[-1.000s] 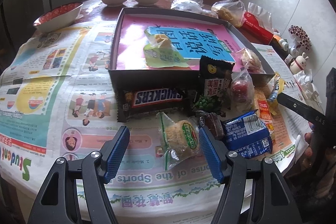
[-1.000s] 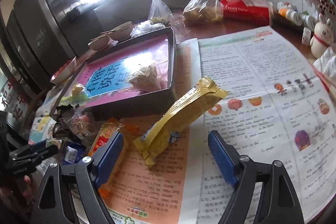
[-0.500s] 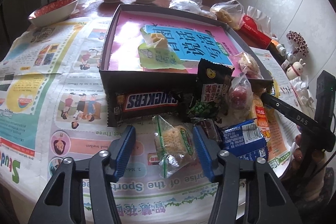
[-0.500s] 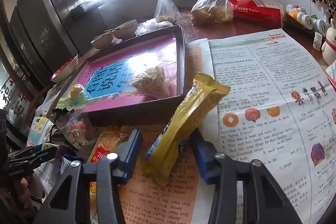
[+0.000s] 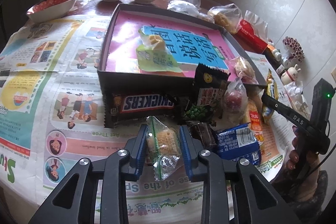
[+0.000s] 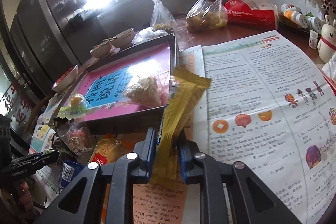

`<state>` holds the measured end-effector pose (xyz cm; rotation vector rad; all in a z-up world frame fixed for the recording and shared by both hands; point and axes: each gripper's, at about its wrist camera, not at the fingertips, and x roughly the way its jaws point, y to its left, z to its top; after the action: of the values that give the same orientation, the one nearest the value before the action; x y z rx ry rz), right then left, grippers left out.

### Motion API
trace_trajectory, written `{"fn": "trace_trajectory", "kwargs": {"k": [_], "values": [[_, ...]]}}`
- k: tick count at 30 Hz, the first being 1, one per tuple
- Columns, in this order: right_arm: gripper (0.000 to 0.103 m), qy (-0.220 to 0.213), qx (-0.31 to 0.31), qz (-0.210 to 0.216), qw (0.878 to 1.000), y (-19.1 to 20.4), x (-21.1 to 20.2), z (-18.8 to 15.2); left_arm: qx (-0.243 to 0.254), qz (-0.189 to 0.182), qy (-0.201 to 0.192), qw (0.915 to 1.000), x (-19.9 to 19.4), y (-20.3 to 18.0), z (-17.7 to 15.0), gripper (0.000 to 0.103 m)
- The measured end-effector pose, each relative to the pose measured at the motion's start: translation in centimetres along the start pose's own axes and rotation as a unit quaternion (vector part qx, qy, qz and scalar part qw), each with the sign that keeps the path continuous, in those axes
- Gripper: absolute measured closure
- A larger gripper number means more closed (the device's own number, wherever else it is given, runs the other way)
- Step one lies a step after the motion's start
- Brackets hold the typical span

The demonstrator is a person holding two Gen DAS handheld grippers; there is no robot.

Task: Organize snacks
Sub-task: 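Lift the mooncake with left tool while right tool lifts the wafer bar toward the box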

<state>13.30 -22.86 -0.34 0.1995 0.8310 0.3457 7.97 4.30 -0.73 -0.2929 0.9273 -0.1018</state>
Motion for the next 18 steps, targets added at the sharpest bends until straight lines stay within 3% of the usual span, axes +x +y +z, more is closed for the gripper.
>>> {"fn": "trace_trajectory", "kwargs": {"k": [11,18], "values": [[0.087,-0.026,-0.015,-0.005,1.000,0.9,-2.0,0.4,-0.015,0.001,-0.030,0.9995,-2.0,1.1,0.9,0.079],[0.087,-0.054,-0.064,-0.030,0.996,3.5,-3.1,1.0,-0.017,0.001,-0.043,0.9989,-2.7,1.1,1.4,0.079]]}}
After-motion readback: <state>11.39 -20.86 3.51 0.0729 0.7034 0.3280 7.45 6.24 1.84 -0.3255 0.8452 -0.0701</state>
